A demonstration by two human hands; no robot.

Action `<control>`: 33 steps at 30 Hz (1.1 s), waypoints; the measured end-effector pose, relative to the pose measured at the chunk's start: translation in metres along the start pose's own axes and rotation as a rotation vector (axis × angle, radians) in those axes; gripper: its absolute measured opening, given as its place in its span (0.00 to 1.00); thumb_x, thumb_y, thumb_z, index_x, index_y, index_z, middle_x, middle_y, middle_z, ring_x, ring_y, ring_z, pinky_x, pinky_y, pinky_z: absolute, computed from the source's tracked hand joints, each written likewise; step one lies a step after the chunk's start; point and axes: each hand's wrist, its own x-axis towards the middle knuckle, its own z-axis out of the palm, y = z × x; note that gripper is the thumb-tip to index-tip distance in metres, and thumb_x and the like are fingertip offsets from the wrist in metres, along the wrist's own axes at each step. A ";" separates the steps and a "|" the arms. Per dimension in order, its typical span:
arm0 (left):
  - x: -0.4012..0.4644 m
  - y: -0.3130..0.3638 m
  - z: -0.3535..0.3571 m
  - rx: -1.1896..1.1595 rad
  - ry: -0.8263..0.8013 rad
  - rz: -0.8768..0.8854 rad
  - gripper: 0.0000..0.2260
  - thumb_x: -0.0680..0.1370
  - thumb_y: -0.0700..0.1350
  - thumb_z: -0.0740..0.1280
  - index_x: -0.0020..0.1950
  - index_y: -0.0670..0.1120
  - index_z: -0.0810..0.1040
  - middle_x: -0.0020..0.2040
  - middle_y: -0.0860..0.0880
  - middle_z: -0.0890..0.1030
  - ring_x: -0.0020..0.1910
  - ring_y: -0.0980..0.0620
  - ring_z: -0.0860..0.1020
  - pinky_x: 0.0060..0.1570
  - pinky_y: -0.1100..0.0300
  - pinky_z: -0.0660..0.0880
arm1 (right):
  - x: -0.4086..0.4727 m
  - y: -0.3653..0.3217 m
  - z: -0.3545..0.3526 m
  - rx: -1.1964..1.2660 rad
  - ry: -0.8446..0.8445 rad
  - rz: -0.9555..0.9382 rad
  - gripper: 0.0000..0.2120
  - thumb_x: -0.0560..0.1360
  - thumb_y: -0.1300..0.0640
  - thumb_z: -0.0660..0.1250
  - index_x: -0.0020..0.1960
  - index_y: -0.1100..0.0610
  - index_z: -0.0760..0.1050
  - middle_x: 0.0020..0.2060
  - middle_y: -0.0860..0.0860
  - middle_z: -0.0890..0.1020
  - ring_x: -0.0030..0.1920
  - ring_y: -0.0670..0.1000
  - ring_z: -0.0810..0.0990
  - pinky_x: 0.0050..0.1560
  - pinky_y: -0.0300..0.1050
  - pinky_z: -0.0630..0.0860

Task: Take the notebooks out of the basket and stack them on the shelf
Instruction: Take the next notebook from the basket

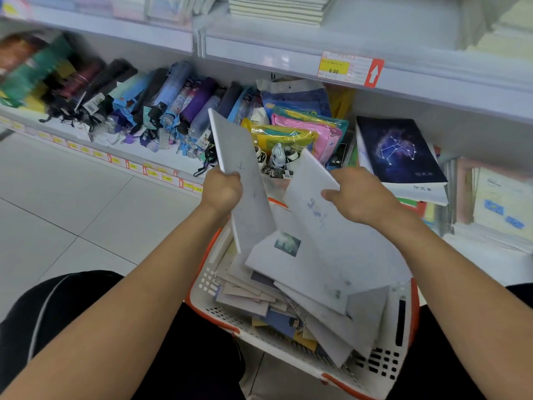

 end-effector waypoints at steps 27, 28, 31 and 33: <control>-0.025 -0.021 -0.007 -0.349 -0.627 0.130 0.13 0.74 0.50 0.67 0.56 0.49 0.81 0.56 0.47 0.84 0.56 0.48 0.82 0.56 0.54 0.79 | 0.005 0.028 0.047 1.330 -0.110 0.054 0.37 0.63 0.66 0.79 0.69 0.59 0.70 0.60 0.55 0.82 0.59 0.55 0.82 0.56 0.48 0.81; -0.025 -0.020 -0.008 -0.308 -0.622 0.183 0.11 0.74 0.50 0.67 0.56 0.51 0.81 0.56 0.48 0.84 0.56 0.49 0.82 0.55 0.54 0.79 | 0.004 0.028 0.050 1.359 -0.103 0.050 0.31 0.64 0.67 0.77 0.66 0.61 0.74 0.57 0.56 0.84 0.58 0.58 0.82 0.54 0.48 0.81; -0.025 -0.013 -0.006 -0.243 -0.465 0.319 0.06 0.77 0.46 0.68 0.53 0.51 0.82 0.51 0.50 0.85 0.51 0.51 0.84 0.51 0.56 0.80 | 0.001 0.024 0.062 1.488 -0.009 0.037 0.28 0.64 0.66 0.75 0.64 0.62 0.77 0.57 0.58 0.84 0.57 0.58 0.82 0.56 0.51 0.80; -0.023 -0.014 -0.001 -0.197 -0.341 0.414 0.05 0.77 0.43 0.70 0.50 0.52 0.83 0.45 0.56 0.85 0.46 0.57 0.84 0.44 0.63 0.79 | 0.000 0.022 0.071 1.535 0.015 0.035 0.27 0.65 0.67 0.74 0.64 0.62 0.76 0.58 0.58 0.83 0.57 0.56 0.82 0.57 0.50 0.79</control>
